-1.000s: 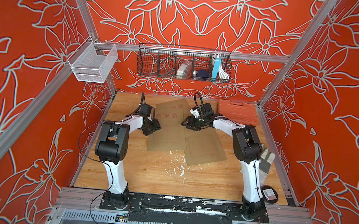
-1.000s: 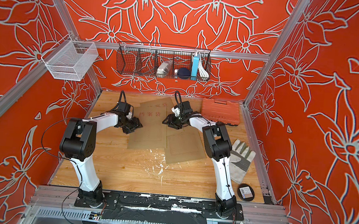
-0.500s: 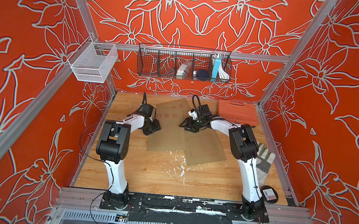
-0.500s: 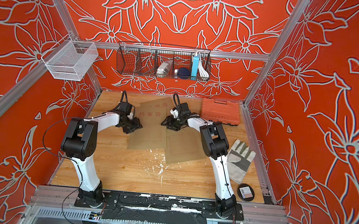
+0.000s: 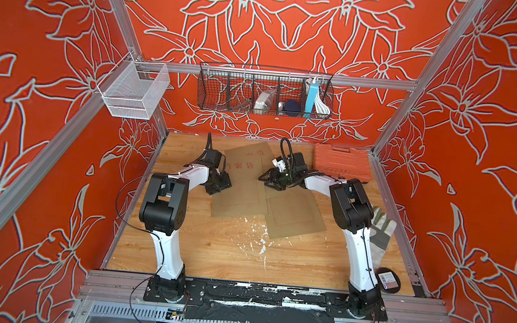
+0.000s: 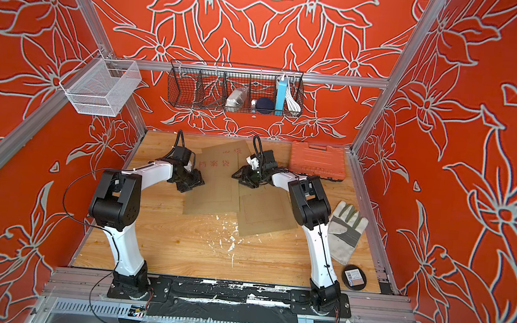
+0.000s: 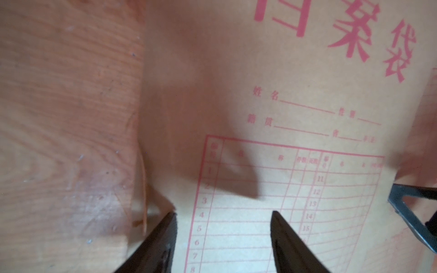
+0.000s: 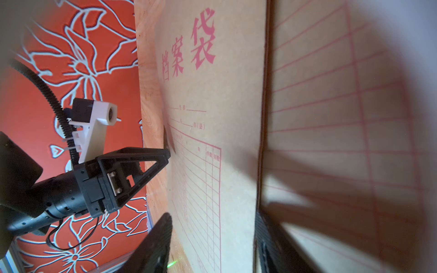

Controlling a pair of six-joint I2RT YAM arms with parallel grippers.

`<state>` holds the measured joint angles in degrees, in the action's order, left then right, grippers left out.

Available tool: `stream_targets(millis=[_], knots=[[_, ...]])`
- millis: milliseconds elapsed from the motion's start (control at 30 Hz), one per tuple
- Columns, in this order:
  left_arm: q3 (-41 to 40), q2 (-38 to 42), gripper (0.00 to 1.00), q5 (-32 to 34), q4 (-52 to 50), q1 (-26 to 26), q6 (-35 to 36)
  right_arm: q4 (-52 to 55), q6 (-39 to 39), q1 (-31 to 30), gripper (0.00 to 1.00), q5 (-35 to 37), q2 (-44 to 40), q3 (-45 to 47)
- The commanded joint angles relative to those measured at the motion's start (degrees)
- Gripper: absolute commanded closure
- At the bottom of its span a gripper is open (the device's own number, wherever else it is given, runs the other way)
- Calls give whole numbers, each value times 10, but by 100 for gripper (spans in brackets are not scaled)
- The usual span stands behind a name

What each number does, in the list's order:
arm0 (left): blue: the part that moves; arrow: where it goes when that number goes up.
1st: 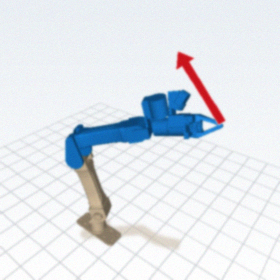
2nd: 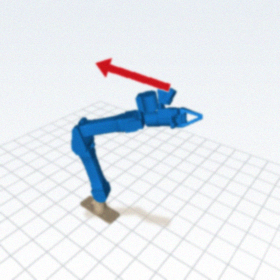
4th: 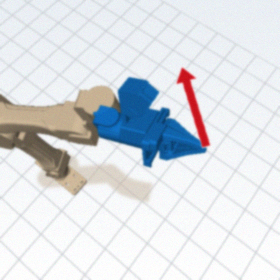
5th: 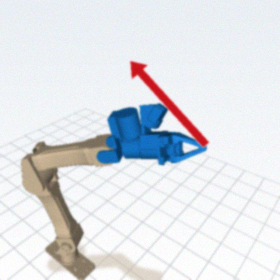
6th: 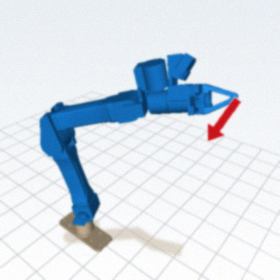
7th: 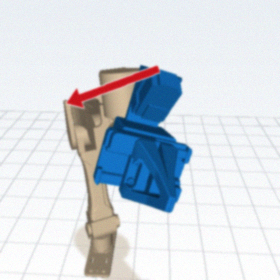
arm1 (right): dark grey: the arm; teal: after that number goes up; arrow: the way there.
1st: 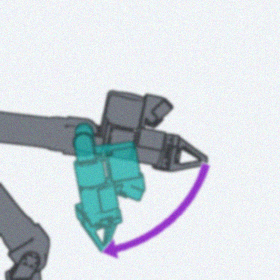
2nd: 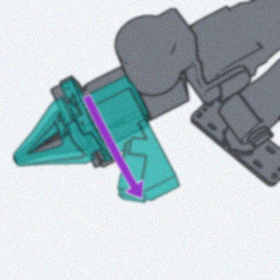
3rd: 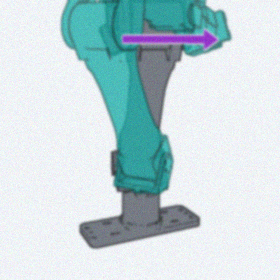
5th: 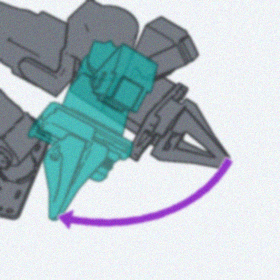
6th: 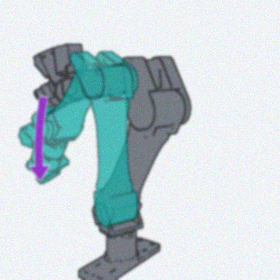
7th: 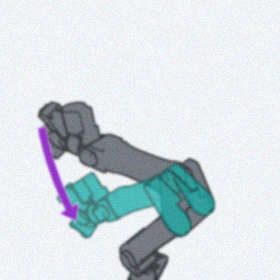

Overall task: Open the file bag
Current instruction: Pick up the file bag from the center of the board.

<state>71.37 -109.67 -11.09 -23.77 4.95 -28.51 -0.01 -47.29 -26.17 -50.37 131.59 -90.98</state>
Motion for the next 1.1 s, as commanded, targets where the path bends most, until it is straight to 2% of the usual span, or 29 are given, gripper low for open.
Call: stream_targets(millis=[0, 333, 667, 867, 1067], knots=[[-7, -34, 36, -1, -35, 8, 3, -20, -5, -12, 41, -34, -35, 18], [-12, -33, 35, 8, -41, 19, 7, -55, -8, -12, 44, -37, -71, 98], [-45, -15, 36, 14, -33, 21, 2, -62, 15, -19, 45, -26, -154, 206], [-51, -15, 36, 13, -31, 22, 3, 52, 87, -19, 43, 91, -177, 208], [-51, -11, 35, 18, -32, 22, 4, 115, 99, -19, 40, 172, -176, 201]])
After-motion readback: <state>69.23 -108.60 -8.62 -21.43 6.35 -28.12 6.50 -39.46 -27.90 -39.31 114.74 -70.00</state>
